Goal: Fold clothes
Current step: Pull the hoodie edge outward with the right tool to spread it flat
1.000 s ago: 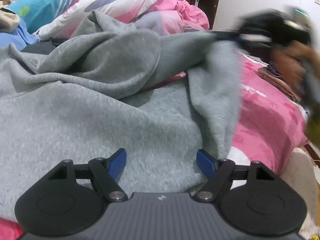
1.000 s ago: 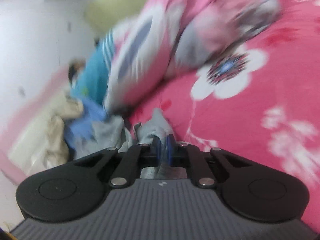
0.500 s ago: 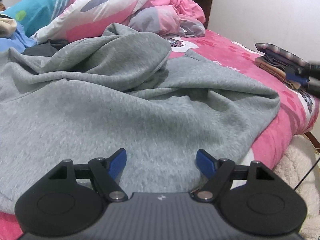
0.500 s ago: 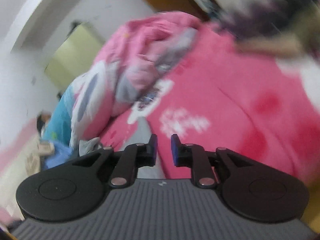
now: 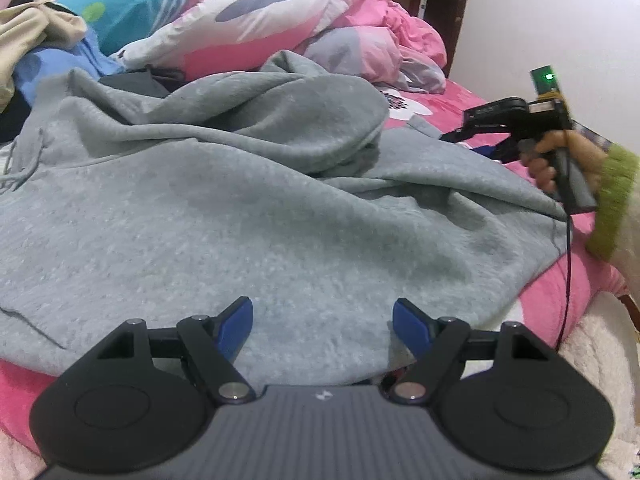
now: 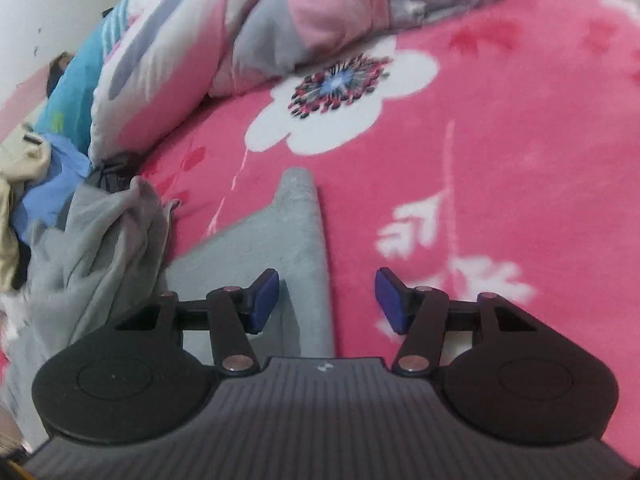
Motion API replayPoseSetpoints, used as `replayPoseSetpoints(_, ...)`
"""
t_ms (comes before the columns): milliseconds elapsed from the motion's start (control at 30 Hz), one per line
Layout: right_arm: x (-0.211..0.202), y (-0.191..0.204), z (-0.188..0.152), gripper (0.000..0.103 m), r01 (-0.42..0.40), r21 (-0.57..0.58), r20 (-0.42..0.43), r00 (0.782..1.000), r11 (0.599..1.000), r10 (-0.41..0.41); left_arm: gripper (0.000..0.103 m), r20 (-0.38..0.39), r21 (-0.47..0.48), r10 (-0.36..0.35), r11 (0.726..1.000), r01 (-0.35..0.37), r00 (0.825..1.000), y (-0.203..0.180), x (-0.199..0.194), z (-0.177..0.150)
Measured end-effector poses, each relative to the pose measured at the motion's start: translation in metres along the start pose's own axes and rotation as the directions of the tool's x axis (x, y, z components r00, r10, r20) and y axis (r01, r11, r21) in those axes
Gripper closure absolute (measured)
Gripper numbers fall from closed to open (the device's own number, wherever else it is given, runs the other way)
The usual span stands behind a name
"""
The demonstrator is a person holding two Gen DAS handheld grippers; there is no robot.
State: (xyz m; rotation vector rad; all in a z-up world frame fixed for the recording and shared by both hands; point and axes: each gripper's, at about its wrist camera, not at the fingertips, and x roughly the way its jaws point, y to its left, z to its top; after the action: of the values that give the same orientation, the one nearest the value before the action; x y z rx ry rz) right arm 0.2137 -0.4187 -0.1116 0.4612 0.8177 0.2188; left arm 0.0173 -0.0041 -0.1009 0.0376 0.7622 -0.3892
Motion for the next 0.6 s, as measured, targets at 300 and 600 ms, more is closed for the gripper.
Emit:
replayPoseSetpoints(300, -0.094, 0.001, 0.012, 0.1, -0.191, 0.125, 0.294, 0.944, 0.974, 0.147, 0.025, -0.017, -0.008, -0.007, 1.0, 0.007, 1.0, 0.004, 0.011, 0.006)
replayPoseSetpoints(600, -0.271, -0.112, -0.101, 0.1, -0.084, 0.383, 0.663, 0.719, 0.92, -0.21, 0.025, -0.04, 0.015, -0.023, 1.0, 0.024, 0.999, 0.008, 0.012, 0.008)
